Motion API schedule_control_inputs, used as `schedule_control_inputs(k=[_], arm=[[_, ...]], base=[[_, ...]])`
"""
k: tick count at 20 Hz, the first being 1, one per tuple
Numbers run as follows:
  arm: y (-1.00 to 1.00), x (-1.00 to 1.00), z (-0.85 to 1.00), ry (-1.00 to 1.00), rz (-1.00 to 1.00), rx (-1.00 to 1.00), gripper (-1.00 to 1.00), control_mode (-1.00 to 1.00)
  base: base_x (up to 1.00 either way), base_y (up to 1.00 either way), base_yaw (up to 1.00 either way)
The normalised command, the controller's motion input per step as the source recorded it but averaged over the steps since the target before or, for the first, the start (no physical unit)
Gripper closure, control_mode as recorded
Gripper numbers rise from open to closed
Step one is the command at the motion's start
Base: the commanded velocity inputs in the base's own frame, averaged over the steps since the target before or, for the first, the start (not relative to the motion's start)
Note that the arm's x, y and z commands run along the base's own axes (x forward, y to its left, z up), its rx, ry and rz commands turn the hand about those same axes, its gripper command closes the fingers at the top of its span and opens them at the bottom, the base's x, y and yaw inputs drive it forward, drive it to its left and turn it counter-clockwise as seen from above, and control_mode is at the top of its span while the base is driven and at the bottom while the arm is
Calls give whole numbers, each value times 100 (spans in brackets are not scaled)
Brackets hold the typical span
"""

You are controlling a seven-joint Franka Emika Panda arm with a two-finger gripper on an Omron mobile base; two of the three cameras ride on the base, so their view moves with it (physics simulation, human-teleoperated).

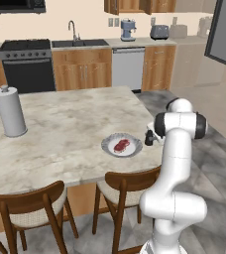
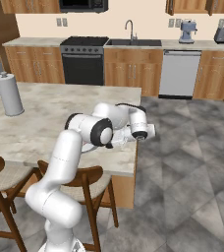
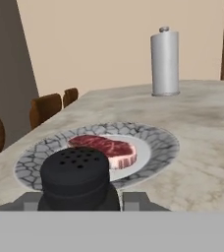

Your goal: Retrieve the shaker from the cabinet and place it next the steak on a plate on the dining table.

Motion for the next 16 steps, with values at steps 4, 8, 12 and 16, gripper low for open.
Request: schedule_control_inputs(k=[4,8,12,16], arm=[[0,-12,-25,0,0,5,-100,-100],[0,-1,-12,0,0,3,-100,-100],[0,-2,-1,0,0,1,-100,-100],[0,-4,0,0,0,0,-100,-100]], base=[[0,0,0],[0,0,0],[0,0,0],[0,0,0]])
